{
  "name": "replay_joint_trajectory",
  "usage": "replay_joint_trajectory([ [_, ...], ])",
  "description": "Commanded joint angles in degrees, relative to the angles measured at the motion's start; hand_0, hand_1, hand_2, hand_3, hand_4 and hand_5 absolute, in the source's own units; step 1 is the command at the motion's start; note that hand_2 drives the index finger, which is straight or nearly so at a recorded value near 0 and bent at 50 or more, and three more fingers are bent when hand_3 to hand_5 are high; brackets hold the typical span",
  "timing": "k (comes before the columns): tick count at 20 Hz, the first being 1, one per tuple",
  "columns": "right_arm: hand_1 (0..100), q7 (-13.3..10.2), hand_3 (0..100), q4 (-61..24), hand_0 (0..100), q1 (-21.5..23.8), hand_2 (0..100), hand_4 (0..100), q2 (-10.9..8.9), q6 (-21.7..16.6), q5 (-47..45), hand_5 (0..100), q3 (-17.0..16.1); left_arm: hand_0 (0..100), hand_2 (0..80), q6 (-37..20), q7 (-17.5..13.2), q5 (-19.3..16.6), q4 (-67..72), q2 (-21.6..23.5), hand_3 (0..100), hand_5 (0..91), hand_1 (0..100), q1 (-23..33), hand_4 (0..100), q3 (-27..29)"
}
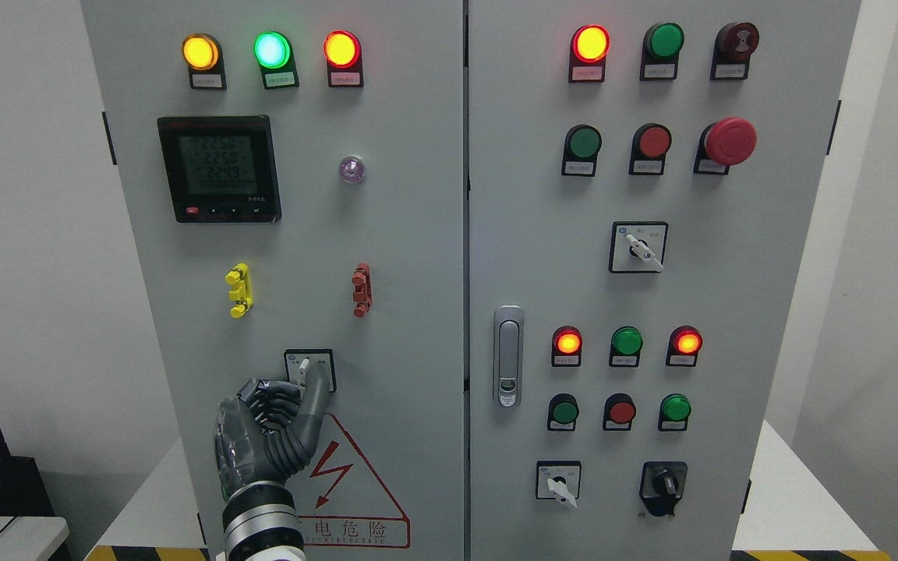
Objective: Turn on light switch 1
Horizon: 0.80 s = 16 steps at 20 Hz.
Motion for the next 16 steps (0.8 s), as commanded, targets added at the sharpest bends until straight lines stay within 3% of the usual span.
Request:
replay_joint_trajectory([
  [1, 39, 0.02, 0, 0.0, 12, 0.0, 0, 0, -0.01, 0.01, -1.41, 0, 0.97, 20, 62.5, 0.02, -0.03, -0.08, -0.01, 0.0, 83, 77.3, 51, -0.04, 84, -0.22],
  [16, 39, 0.02, 0, 0.0, 12, 0.0, 0, 0, -0.01, 0.01, -1.41, 0, 0.97, 35, 63.1, 0.02, -0.03, 0.01, -0.01, 0.0, 83, 77.9, 42, -0.04, 84, -0.3],
])
